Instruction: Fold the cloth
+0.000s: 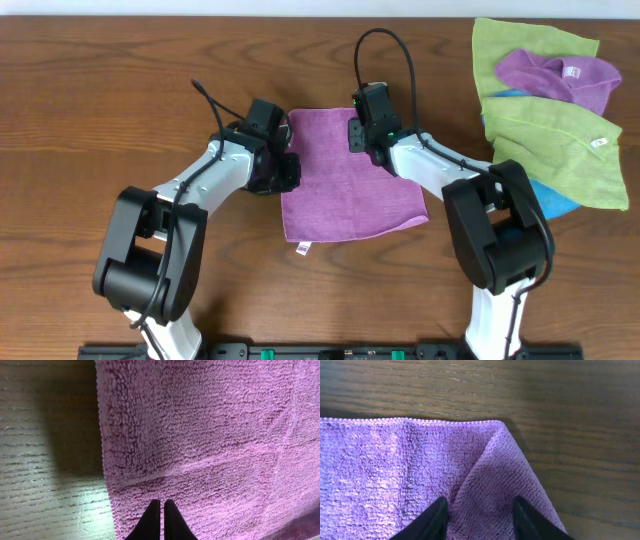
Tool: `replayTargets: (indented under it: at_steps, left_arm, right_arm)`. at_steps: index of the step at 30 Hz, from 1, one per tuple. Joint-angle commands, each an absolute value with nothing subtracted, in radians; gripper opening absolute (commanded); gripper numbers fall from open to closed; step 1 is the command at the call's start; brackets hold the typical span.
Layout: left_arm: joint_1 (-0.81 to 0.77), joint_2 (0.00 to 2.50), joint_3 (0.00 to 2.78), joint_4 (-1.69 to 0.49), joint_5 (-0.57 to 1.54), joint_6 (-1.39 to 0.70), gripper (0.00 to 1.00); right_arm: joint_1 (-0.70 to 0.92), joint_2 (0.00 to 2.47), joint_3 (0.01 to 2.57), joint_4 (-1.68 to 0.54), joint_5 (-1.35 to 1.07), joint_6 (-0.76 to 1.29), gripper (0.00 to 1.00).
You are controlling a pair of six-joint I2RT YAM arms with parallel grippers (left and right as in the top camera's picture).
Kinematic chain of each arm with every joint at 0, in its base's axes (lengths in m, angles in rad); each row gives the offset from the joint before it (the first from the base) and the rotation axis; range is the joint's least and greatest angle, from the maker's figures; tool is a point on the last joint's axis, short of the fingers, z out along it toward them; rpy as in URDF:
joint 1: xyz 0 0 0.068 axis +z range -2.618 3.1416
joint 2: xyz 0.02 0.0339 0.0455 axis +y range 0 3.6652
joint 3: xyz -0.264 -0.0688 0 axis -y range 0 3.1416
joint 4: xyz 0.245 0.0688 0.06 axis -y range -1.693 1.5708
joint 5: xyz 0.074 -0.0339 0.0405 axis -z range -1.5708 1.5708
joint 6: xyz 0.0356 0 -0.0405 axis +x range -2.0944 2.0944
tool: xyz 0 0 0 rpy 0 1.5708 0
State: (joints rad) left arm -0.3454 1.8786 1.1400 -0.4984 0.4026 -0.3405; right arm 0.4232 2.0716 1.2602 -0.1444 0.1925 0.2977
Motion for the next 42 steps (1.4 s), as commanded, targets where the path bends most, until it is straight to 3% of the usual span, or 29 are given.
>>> replayTargets:
  at_steps: [1,7,12,21,30,32,35,42]
  left_arm:
    - [-0.348,1.893,1.148,-0.499,0.385,-0.345,0.06]
    - [-0.349,1.893,1.147,-0.498,0.382,-0.350,0.06]
    - [-0.354,1.893,1.144,-0.493,0.347,-0.371,0.06]
    - [-0.354,1.893,1.144,-0.485,0.347,-0.371,0.06]
    - [-0.354,1.893,1.144,-0.486,0.348,-0.371,0.06]
    - [-0.354,1.893,1.144,-0.486,0.348,-0.371,0.06]
    - [-0.354,1.893,1.144,-0.487,0.353,-0.372,0.06]
    - [-0.352,1.893,1.145,-0.493,0.360,-0.373,0.06]
  right_arm:
    - [0.413,2.101,1.276,-0.149,0.206,0.291,0.36]
    - [0.413,2.100,1.290,-0.152,0.237,0.291,0.08]
    - [0.414,2.100,1.335,-0.192,0.310,0.291,0.01]
    - [0.411,2.100,1.378,-0.239,0.563,0.290,0.02]
    - [0.371,2.100,1.378,-0.240,0.693,0.290,0.13]
    - [0.351,2.100,1.378,-0.239,0.705,0.290,0.25]
    - [0.320,2.100,1.378,-0.239,0.712,0.290,0.55]
    - [0.289,2.080,1.378,-0.285,0.706,0.290,0.72]
